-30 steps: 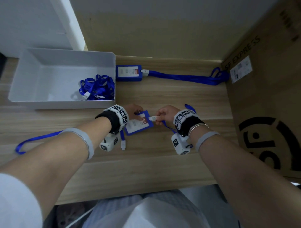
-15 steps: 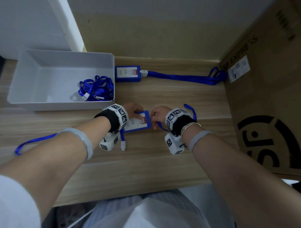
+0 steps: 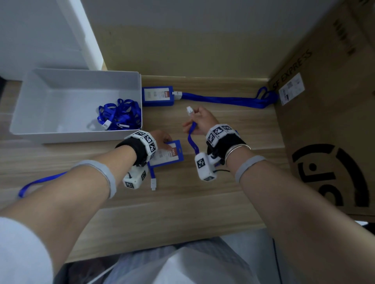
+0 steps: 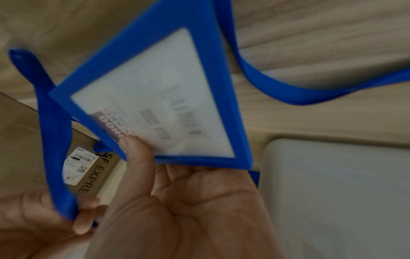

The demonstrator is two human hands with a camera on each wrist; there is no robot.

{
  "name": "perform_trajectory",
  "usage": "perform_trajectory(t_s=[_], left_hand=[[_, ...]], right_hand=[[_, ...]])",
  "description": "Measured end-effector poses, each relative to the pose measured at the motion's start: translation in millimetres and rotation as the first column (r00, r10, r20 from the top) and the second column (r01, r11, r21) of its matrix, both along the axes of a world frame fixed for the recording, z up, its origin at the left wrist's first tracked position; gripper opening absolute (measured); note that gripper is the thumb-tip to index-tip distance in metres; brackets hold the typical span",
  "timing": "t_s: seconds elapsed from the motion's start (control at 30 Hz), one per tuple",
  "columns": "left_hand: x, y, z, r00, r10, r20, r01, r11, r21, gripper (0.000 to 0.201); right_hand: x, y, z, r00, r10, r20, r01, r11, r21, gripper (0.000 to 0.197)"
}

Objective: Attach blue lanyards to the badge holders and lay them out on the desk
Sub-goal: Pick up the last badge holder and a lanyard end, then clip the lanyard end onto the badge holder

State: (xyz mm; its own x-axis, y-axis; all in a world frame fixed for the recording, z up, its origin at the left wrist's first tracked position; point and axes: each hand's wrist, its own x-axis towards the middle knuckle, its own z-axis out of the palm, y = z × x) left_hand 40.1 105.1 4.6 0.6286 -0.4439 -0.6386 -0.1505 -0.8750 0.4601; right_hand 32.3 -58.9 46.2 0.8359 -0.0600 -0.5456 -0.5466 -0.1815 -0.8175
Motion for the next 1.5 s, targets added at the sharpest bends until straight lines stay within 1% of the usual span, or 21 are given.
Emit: perform_trajectory(t_s=[0.03,0.07,0.1,0.13,0.17,0.23,0.3,0.33,0.37,0.43,0.53,0.57,0.63,0.73,0.77,0.87,1.0,1.07,1.1,1.27,1.5], left_hand=[[0.4,-0.7,0.2,1.0,0.001,-0.002,-0.001,1.0,0.0,0.041],[0.6,-1.3,0.9,1.0,0.001,-0.005,-0.001,1.0,-0.001,0.04],[0.9,-1.9,1.5,1.0,0.0,-0.009,0.0,1.0,0.0,0.041],[1.0,-2.1,1.7,1.0,-0.002,-0.013,0.002,1.0,0.003,0.041],[1.1,-2.1,1.4,1.0,-0.005,-0.014,0.005,1.0,0.007,0.041],[0.7,-0.8,-0.3,1.0,-0.015,-0.021,0.015,1.0,0.006,0.039],[0.1,0.5,-2.4,0.999,-0.018,-0.027,0.018,1.0,0.001,0.038],[-0.6,0.9,-3.3,0.999,-0.021,-0.028,0.021,1.0,0.002,0.038],[-1.5,1.1,-3.9,0.999,-0.023,-0.03,0.024,1.0,0.006,0.038],[-3.1,1.2,-5.0,0.999,-0.03,-0.032,0.03,1.0,0.009,0.038],[-5.5,0.5,-7.4,0.999,-0.042,-0.03,0.042,0.999,0.017,0.039],[-6.0,0.4,-8.0,0.999,-0.041,-0.03,0.041,0.999,0.018,0.038],[-6.5,0.7,-9.5,0.999,-0.031,-0.028,0.032,0.999,0.013,0.038],[-6.3,1.1,-11.3,0.999,-0.022,-0.025,0.022,1.0,0.009,0.038],[-6.3,1.4,-11.3,1.0,-0.018,-0.025,0.018,1.0,0.009,0.038],[-6.4,3.6,-10.7,1.0,-0.009,-0.018,0.009,1.0,0.012,0.038],[-6.4,12.4,-6.8,1.0,0.017,-0.014,-0.017,1.0,0.02,0.039],[-6.9,19.4,-4.6,0.999,0.035,-0.017,-0.035,0.999,0.014,0.039],[-7.5,23.0,-3.4,0.999,0.042,-0.014,-0.042,0.999,0.012,0.039],[-12.3,46.0,2.8,0.997,0.077,0.009,-0.077,0.997,0.033,0.041],[-19.6,84.2,9.1,0.99,0.139,-0.002,-0.139,0.99,0.04,0.045]], right_hand=[[1.4,-2.0,-0.2,0.999,-0.034,-0.004,0.034,0.999,0.0,0.016],[2.6,-5.5,-3.0,0.999,-0.048,-0.015,0.046,0.995,-0.084,0.016],[2.1,-11.1,-6.0,0.999,-0.021,-0.035,0.012,0.97,-0.242,0.016],[-0.3,-19.5,-9.0,0.995,0.033,-0.098,-0.071,0.904,-0.422,0.017],[-4.7,-29.3,-12.4,0.981,0.094,-0.168,-0.175,0.796,-0.579,0.023],[-17.0,-46.8,-20.6,0.927,0.176,-0.332,-0.37,0.58,-0.726,0.033],[-30.0,-60.5,-29.7,0.842,0.244,-0.481,-0.539,0.365,-0.759,0.038],[-35.2,-64.8,-35.0,0.805,0.236,-0.544,-0.593,0.278,-0.756,0.04],[-37.5,-70.1,-41.0,0.777,0.217,-0.591,-0.629,0.241,-0.739,0.042],[-43.2,-75.1,-46.5,0.729,0.17,-0.663,-0.684,0.229,-0.693,0.054],[-50.6,-78.7,-48.1,0.631,0.206,-0.748,-0.776,0.188,-0.602,0.067],[-50.2,-79.9,-51.3,0.615,0.225,-0.755,-0.788,0.188,-0.586,0.068],[-50.5,-78.1,-54.6,0.638,0.187,-0.747,-0.768,0.219,-0.601,0.059],[-48.6,-71.4,-51.7,0.77,0.195,-0.608,-0.638,0.28,-0.717,0.033],[-47.1,-69.5,-52.0,0.815,0.202,-0.543,-0.579,0.335,-0.744,0.027],[-41.3,-57.8,-54.1,0.896,0.14,-0.421,-0.426,0.532,-0.731,0.037],[-32.0,-36.2,-53.0,0.953,0.142,-0.269,-0.291,0.687,-0.666,0.027],[-23.6,-21.7,-41.0,0.979,0.137,-0.152,-0.203,0.733,-0.649,0.017],[-17.1,-13.7,-33.9,0.987,0.134,-0.091,-0.161,0.744,-0.649,0.018],[23.8,36.4,13.5,0.971,0.139,0.192,-0.003,0.815,-0.58,0.015],[69.5,115.7,79.9,0.848,0.196,0.493,0.067,0.883,-0.465,0.007]])
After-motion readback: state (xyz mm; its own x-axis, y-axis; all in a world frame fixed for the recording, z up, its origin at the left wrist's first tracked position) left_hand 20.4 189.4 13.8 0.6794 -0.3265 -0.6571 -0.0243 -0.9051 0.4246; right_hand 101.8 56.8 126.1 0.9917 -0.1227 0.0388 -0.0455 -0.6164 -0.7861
